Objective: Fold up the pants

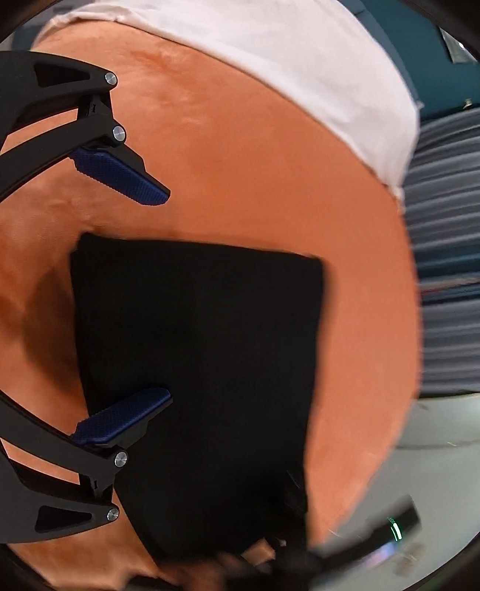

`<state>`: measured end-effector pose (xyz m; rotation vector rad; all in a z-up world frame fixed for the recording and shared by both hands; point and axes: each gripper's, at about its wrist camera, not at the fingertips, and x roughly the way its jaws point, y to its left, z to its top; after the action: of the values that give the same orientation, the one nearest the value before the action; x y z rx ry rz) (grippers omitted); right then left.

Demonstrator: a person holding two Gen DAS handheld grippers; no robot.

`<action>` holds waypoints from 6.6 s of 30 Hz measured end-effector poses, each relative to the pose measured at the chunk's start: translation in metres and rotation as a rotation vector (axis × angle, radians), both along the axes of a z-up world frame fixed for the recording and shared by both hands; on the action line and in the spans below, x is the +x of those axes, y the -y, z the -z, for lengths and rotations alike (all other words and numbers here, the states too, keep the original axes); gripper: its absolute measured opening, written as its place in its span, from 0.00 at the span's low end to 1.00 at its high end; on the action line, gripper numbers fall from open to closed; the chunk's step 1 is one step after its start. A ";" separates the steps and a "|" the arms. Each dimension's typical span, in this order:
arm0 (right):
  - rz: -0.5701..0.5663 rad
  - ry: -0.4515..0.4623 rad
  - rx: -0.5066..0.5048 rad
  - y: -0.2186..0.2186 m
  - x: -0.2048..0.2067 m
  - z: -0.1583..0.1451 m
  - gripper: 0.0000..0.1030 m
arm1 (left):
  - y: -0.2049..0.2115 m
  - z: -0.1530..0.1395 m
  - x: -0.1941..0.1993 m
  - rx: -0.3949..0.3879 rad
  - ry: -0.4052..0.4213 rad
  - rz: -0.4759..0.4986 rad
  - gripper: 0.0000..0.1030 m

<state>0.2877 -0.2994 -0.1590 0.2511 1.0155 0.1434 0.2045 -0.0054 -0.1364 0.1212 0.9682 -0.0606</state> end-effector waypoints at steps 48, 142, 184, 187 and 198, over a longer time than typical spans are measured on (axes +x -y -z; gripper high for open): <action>0.116 0.178 0.014 0.008 -0.177 -0.030 0.53 | -0.029 -0.018 -0.100 -0.095 0.025 -0.105 0.95; 0.079 -0.041 0.431 0.036 -0.275 0.004 0.52 | -0.070 -0.004 -0.119 -0.556 -0.229 -0.041 0.34; 0.085 0.078 -0.016 0.016 -0.270 -0.025 0.63 | -0.033 -0.039 -0.129 0.026 0.022 -0.117 0.66; 0.115 0.075 0.014 0.032 -0.267 -0.031 0.67 | -0.033 -0.039 -0.128 0.034 0.022 -0.121 0.71; 0.066 -0.060 0.347 0.037 -0.230 0.012 0.90 | -0.087 0.011 -0.088 -0.533 -0.314 -0.117 0.89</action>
<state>0.0573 -0.3368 -0.1706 0.6072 1.0373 0.2536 0.1160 0.0819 -0.1477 -0.4473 1.2386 -0.2326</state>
